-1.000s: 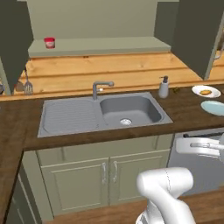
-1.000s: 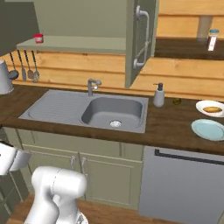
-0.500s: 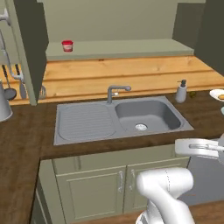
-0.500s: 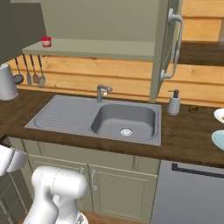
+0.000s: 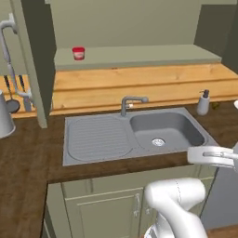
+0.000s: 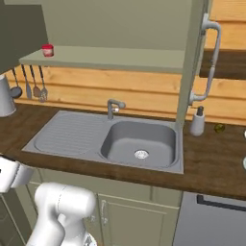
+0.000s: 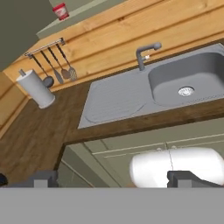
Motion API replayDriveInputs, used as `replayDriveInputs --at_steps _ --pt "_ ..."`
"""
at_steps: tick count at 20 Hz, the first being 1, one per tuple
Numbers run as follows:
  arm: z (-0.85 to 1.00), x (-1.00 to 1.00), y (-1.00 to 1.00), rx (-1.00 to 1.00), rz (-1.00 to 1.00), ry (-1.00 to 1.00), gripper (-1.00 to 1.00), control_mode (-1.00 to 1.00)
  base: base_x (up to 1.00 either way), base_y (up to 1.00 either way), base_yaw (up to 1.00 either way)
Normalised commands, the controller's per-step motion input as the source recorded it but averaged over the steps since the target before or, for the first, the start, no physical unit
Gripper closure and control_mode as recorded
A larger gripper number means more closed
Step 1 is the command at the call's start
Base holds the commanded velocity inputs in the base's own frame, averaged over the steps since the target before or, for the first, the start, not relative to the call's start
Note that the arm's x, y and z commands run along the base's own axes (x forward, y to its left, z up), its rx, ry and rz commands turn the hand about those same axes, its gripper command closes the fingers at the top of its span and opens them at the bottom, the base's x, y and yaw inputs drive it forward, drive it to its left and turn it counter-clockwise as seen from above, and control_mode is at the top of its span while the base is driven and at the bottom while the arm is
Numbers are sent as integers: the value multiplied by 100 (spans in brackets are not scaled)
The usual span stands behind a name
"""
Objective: From the different types of pastries on the counter, select a croissant and place it on the cutting board. Then retrieve a jar of jam from the cabinet and place it alongside the croissant on the cutting board.
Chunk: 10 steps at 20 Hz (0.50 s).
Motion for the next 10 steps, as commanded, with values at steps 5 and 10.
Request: replayDriveInputs --at_steps 5,10 --pt "0 0 0 0 0 0 -100 100 71 50 0" --pt "0 0 0 0 0 0 -100 100 96 5 11"
